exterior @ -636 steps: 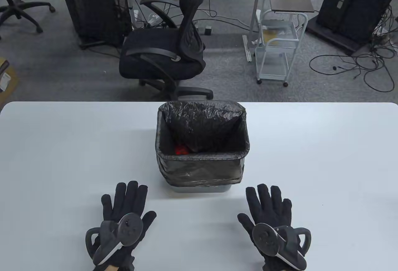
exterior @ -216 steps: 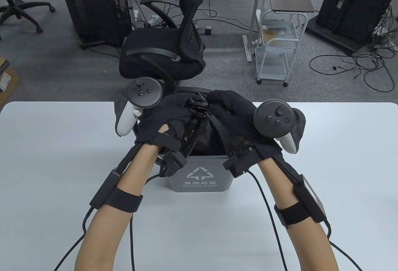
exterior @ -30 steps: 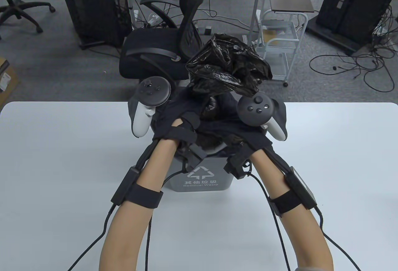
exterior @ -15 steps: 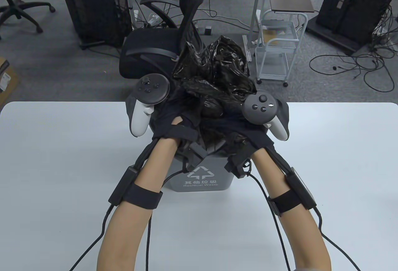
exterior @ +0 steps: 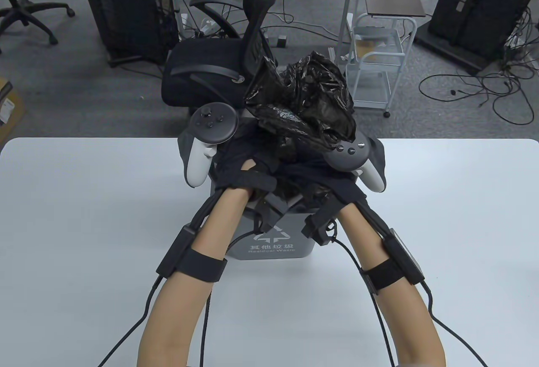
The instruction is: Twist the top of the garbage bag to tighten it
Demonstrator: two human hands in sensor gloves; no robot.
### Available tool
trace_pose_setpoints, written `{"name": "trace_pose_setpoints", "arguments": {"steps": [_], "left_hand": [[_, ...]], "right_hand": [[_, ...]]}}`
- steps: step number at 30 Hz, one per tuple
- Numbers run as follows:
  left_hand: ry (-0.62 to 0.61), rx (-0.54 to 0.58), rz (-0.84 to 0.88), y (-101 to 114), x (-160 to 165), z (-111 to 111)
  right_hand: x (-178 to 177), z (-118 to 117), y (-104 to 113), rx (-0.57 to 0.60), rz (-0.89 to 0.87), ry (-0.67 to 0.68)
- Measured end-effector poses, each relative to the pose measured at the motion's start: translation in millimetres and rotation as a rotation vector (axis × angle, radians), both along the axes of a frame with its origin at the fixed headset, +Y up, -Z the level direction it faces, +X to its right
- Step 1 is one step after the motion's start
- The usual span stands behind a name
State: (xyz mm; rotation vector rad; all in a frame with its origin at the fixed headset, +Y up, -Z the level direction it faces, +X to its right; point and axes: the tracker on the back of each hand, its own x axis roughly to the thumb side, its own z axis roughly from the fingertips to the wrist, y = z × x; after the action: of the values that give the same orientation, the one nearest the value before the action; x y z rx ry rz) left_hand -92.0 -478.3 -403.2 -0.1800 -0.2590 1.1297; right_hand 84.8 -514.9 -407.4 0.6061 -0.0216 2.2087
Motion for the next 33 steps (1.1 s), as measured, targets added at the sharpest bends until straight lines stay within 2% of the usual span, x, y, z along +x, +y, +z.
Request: {"name": "trace_pose_setpoints", "arguments": {"steps": [6, 14, 20, 27, 33], "left_hand": [[0.017, 0.025, -0.013, -0.4, 3.9, 1.5], [-0.062, -0.049, 0.155, -6.7, -1.9, -4.7], [-0.064, -0.023, 0.116, -0.3, -7.0, -1.3], [-0.084, 0.040, 0.048, 10.1, -6.4, 4.8], [-0.112, 0.061, 0.072, 17.3, -6.0, 8.6]], "right_hand": [[-1.5, -2.0, -3.2, -0.001, -0.018, -0.031], [2.9, -3.5, -5.1, -0.023, -0.010, 0.031], [11.1, -3.8, -7.3, -0.028, -0.121, 0.040], [14.7, -1.0, -4.2, -0.007, -0.124, 0.012], [15.1, 7.1, 2.6, 0.038, -0.182, 0.020]]}}
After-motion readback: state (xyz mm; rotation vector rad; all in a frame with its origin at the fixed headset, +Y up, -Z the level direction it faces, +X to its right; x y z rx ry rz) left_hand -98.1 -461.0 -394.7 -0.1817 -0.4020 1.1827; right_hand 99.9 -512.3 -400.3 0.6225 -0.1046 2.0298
